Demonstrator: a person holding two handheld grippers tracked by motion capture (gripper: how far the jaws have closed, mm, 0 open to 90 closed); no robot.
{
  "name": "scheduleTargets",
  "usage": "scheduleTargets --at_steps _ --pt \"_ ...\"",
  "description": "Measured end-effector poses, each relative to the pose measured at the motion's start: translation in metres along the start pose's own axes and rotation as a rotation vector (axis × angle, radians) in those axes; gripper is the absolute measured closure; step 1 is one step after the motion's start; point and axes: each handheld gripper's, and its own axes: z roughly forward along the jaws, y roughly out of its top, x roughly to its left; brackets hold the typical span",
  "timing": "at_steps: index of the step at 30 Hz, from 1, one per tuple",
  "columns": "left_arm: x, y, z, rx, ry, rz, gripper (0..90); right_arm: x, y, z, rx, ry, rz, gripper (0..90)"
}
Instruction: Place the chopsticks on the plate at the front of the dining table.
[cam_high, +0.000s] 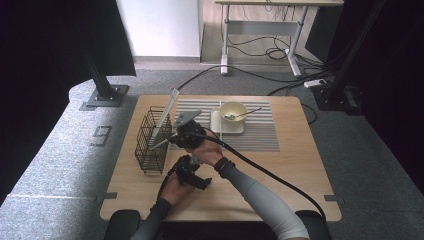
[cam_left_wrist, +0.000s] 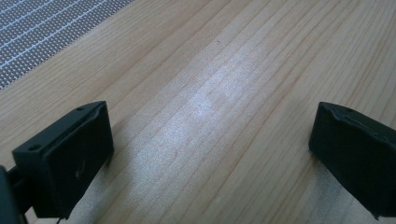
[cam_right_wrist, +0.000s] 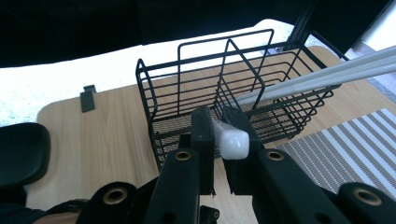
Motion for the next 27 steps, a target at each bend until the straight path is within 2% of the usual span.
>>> scheduleTargets --at_steps 7,15,27 --pt "0.000 0.000 0.000 -0.001 0.000 0.000 0.0 -0.002 0.004 -0.011 -0.001 0.022 -0.002 82.7" --pt "0.000 0.000 0.000 0.002 0.000 0.003 0.0 -0.005 0.009 -0.025 -0.008 0.046 0.017 82.7" --pt "0.000 0.000 0.000 0.001 0.000 0.001 0.0 -0.008 0.017 -0.047 -0.022 0.049 0.022 82.8"
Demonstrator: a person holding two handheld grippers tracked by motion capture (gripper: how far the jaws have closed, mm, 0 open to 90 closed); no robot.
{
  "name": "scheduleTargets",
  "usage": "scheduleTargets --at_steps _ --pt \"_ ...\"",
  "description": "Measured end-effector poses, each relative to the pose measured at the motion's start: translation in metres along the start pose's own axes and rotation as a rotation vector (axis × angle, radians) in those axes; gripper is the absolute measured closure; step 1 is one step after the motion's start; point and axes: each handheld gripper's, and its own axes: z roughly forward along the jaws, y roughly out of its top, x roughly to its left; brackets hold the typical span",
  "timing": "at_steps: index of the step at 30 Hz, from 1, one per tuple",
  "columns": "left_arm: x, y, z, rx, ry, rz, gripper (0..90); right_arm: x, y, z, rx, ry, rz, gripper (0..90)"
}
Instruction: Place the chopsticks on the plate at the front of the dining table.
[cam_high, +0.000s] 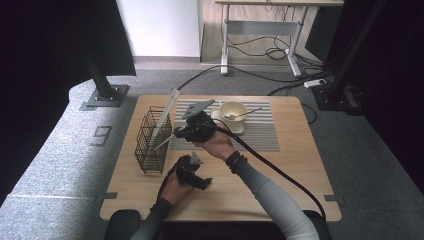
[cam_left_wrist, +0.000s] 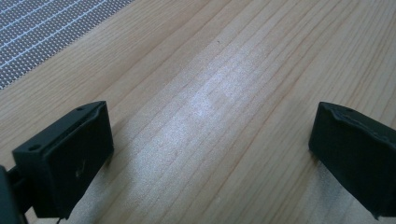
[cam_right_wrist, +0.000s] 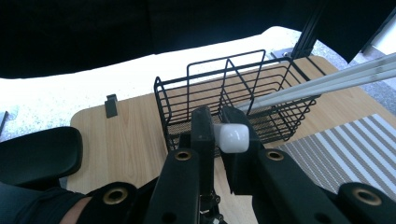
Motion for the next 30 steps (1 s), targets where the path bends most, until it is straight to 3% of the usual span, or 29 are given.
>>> scheduleTargets --at_steps 18,30 --pt "0.000 0.000 0.000 -0.002 0.001 -0.002 0.0 -0.009 0.013 -0.044 -0.035 -0.019 0.024 82.9" --pt "0.000 0.000 0.000 -0.002 0.001 -0.002 0.0 -0.013 0.021 -0.077 -0.078 -0.078 0.018 82.9"
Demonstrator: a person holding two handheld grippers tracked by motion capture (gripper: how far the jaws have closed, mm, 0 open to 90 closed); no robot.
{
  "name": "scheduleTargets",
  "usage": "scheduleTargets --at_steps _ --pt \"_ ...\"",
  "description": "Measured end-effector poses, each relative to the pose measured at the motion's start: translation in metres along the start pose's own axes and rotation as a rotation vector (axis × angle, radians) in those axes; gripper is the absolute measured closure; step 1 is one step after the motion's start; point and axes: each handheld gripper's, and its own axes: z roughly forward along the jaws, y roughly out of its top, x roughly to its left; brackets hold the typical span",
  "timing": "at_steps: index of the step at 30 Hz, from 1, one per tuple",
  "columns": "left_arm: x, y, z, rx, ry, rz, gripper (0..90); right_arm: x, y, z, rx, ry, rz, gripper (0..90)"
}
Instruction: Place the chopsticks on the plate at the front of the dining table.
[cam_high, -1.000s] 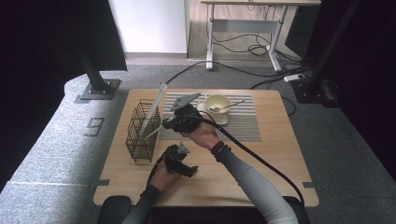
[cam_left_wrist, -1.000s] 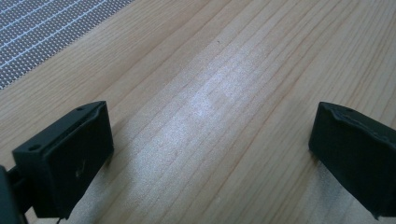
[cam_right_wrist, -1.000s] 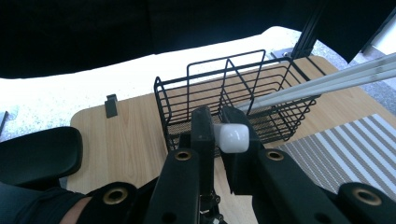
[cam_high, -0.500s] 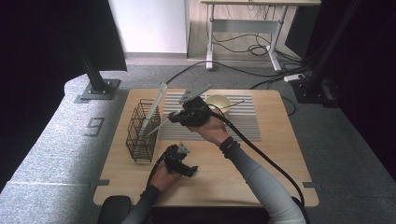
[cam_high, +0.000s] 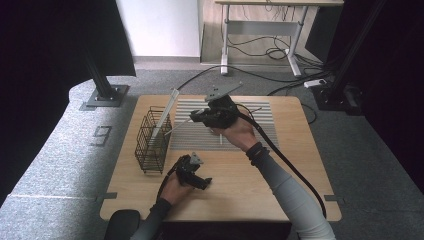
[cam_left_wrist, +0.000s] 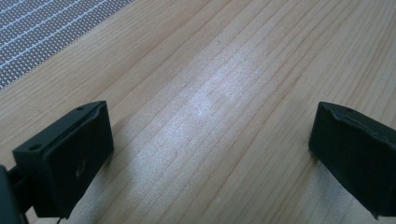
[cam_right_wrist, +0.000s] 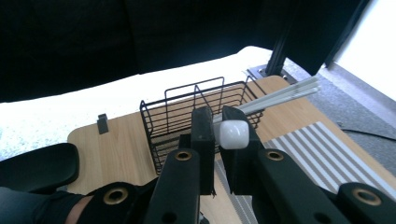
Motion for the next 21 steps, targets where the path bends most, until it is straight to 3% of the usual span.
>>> scheduleTargets --at_steps 8,21 --pt "0.000 0.000 0.000 -0.001 -0.001 0.001 0.0 -0.007 -0.003 -0.022 -0.016 -0.041 0.009 82.9" --pt "0.006 -0.001 -0.003 -0.008 -0.005 -0.016 2.9 -0.017 -0.026 -0.043 -0.014 -0.090 0.011 82.9"
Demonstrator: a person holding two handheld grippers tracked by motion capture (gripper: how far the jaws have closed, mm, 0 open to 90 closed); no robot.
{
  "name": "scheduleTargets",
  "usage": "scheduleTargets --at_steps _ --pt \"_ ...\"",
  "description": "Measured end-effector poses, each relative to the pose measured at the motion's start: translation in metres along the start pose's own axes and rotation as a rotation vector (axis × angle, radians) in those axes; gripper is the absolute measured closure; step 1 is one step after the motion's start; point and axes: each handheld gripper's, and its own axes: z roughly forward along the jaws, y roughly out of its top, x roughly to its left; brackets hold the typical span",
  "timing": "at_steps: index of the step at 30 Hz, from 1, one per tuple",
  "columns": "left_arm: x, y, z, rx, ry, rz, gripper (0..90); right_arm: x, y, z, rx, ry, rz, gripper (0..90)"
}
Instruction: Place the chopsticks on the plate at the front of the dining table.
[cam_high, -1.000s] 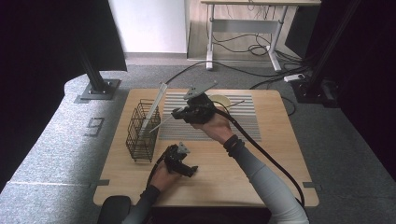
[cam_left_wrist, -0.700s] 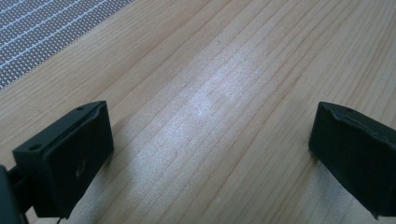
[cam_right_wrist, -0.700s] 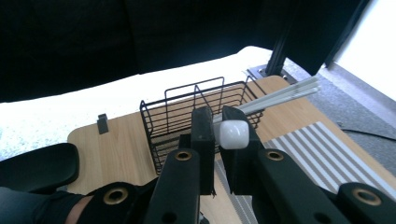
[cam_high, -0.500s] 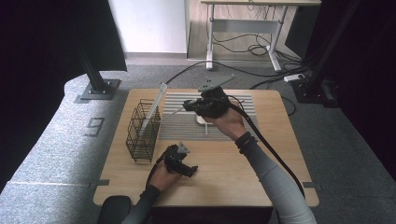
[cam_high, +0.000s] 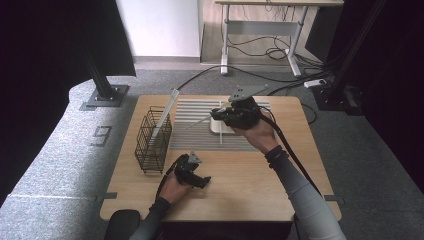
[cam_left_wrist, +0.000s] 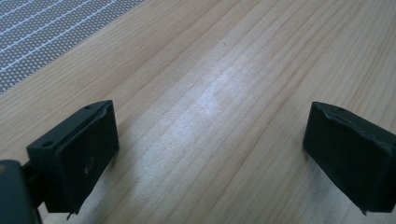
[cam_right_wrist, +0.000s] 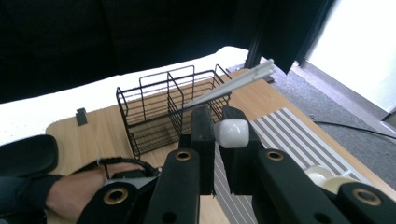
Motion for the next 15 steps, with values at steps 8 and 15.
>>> scheduleTargets --at_steps 8,15 --pt "0.003 0.003 -0.007 -0.011 0.014 -0.003 0.3 -0.003 -0.021 -0.010 0.008 -0.024 0.005 83.0" --pt "0.006 0.009 -0.019 -0.053 0.017 -0.008 0.1 -0.006 -0.038 -0.015 0.013 -0.020 0.025 82.9"
